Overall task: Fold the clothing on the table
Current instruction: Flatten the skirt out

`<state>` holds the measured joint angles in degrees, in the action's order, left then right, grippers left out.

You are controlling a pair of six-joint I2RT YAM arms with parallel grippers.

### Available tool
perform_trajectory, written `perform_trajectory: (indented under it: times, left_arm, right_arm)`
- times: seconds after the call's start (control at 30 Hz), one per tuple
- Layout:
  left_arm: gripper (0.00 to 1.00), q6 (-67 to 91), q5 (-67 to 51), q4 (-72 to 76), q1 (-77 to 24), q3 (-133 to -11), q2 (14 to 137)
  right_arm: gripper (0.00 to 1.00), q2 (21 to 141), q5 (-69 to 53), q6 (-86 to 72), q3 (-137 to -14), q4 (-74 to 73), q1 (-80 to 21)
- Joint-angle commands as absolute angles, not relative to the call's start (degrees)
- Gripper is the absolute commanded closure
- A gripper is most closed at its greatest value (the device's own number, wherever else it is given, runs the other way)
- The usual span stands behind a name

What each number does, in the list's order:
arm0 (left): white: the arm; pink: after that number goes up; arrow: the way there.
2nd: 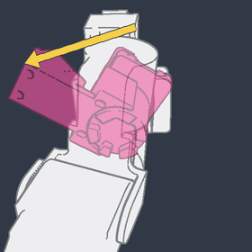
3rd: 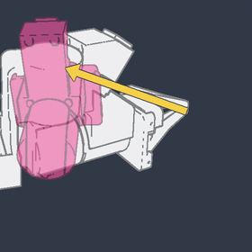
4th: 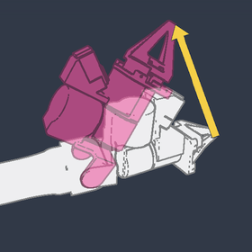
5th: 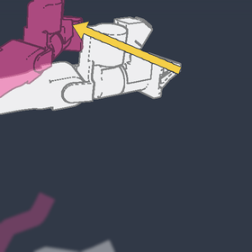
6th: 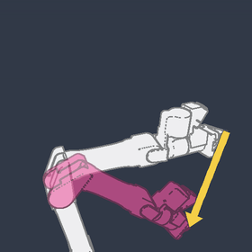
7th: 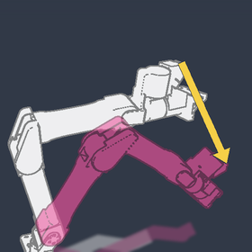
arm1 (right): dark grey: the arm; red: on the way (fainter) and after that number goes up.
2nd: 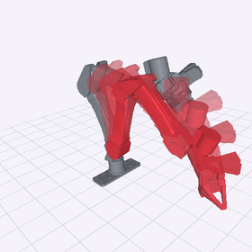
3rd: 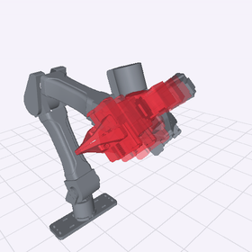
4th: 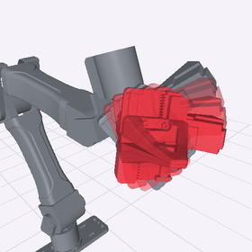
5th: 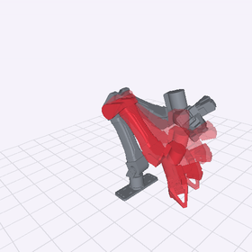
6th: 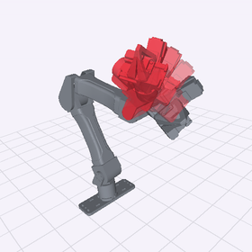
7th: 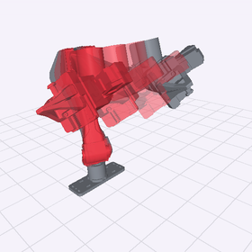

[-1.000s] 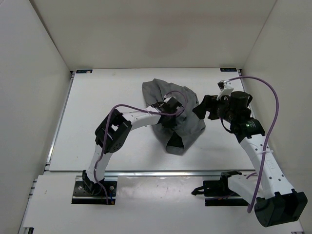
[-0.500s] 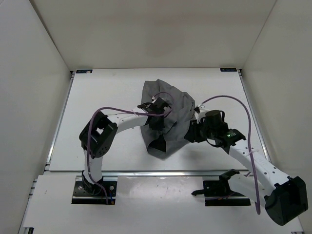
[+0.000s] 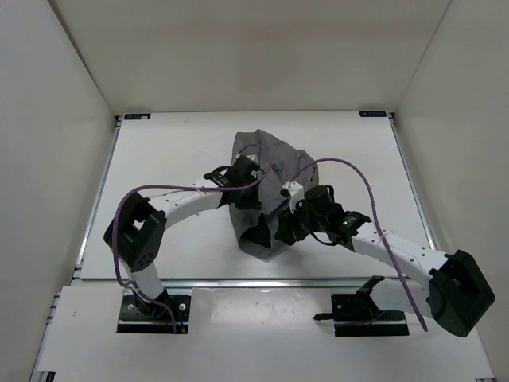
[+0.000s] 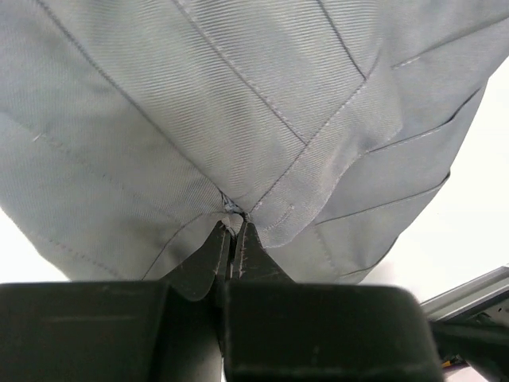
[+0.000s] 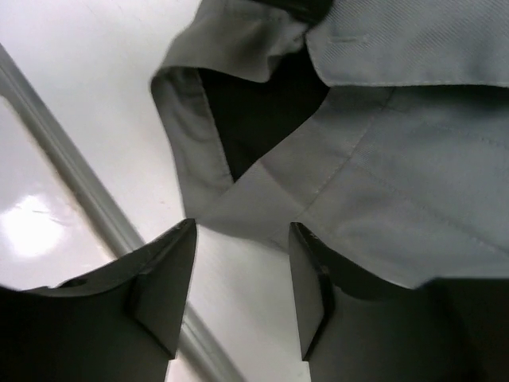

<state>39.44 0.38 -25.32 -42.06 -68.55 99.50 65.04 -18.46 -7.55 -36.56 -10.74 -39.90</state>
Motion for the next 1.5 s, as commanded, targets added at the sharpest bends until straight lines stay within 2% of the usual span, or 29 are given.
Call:
perform_trajectory:
  times: [0.0,0.37,0.53,0.7,0.8,0.87,0.93,0.97,1.0,1.17,1.27,1.37,1.47]
  left_arm:
    - [1.00,39.9,-1.8,-23.7,-40.6,-66.9,95.1]
    - [1.00,39.4,-3.3,-22.4,-38.8,-62.4,92.1]
    - [1.00,39.3,-3.8,-22.0,-38.1,-61.4,91.1]
    - [1.00,39.3,-4.1,-21.4,-37.4,-60.4,90.4]
    - [1.00,39.4,-4.7,-21.4,-37.2,-60.1,90.3]
    - [1.00,39.1,-4.7,-21.2,-37.1,-60.2,90.3]
    - [1.00,38.8,-5.0,-21.1,-37.0,-59.5,89.9]
    - [1.00,39.1,-5.2,-21.2,-36.8,-59.3,89.7]
    - [1.00,39.0,-5.0,-21.2,-36.5,-59.1,89.6]
    - [1.00,37.7,-6.2,-21.7,-33.5,-58.3,85.7]
    - [1.00,36.9,-8.1,-24.1,-27.8,-59.3,80.2]
    - [1.00,37.0,-8.2,-25.9,-20.6,-61.2,72.5]
    - [1.00,38.2,-9.8,-26.3,-16.3,-63.0,65.8]
  right_arm:
    - [0.52,67.5,-21.8,-1.1,-34.9,-4.7,-39.3]
    - [0.43,70.4,-17.0,3.3,-29.0,9.5,-42.9]
    - [0.44,71.0,-11.4,5.2,-27.0,13.2,-45.3]
    - [0.45,72.0,-12.6,6.5,-26.3,15.4,-44.3]
    - [0.49,75.0,-13.4,7.0,-26.6,15.9,-43.9]
    - [0.57,77.0,-12.8,7.1,-26.5,16.2,-44.6]
    - [0.70,79.1,-12.5,7.7,-27.2,15.6,-44.9]
    - [0.89,79.4,-11.9,7.8,-27.9,15.2,-45.5]
    - [1.00,79.5,-11.4,7.7,-27.7,15.0,-45.3]
    - [1.00,70.1,-11.9,5.4,-28.2,15.8,-43.9]
    - [1.00,58.7,-12.6,4.8,-29.8,15.5,-40.0]
    - [1.00,45.9,-21.9,4.8,-30.5,18.7,-31.5]
    - [1.00,39.7,-32.2,2.8,-31.7,21.4,-23.5]
